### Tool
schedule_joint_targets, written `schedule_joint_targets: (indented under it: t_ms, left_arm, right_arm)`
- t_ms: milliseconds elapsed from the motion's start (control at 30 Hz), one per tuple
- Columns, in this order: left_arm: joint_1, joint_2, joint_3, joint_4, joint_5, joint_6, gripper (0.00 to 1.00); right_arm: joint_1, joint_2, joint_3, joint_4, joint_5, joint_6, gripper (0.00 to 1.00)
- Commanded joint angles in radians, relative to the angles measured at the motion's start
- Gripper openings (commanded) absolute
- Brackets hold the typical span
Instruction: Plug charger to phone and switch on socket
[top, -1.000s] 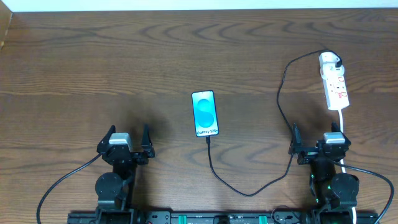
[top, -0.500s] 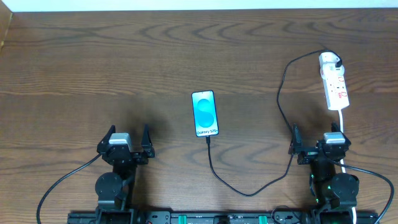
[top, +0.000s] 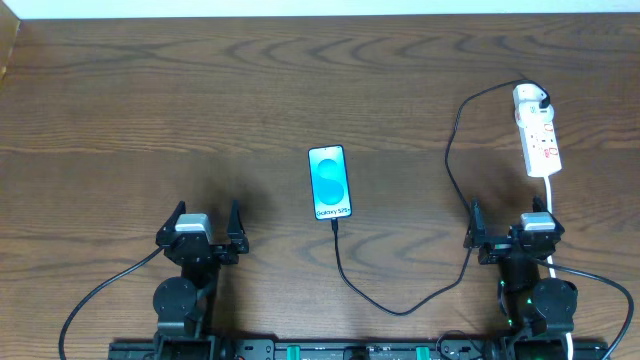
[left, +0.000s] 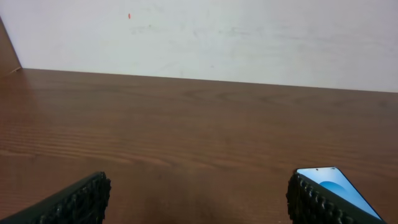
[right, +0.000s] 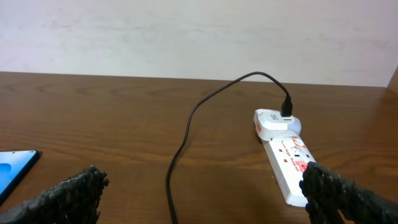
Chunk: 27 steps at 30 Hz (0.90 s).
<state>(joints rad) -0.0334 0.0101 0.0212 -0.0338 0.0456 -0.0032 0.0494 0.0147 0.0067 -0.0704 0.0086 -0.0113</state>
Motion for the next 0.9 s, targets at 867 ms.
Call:
schedule_joint_targets:
  t_ms: [867]
  left_arm:
    - [0.005,-0.006,-0.017,-0.037,-0.024,-0.005,0.91]
  right_arm:
    - [0.008,-0.010,-0.001,-0.004,0.015,0.007,0.99]
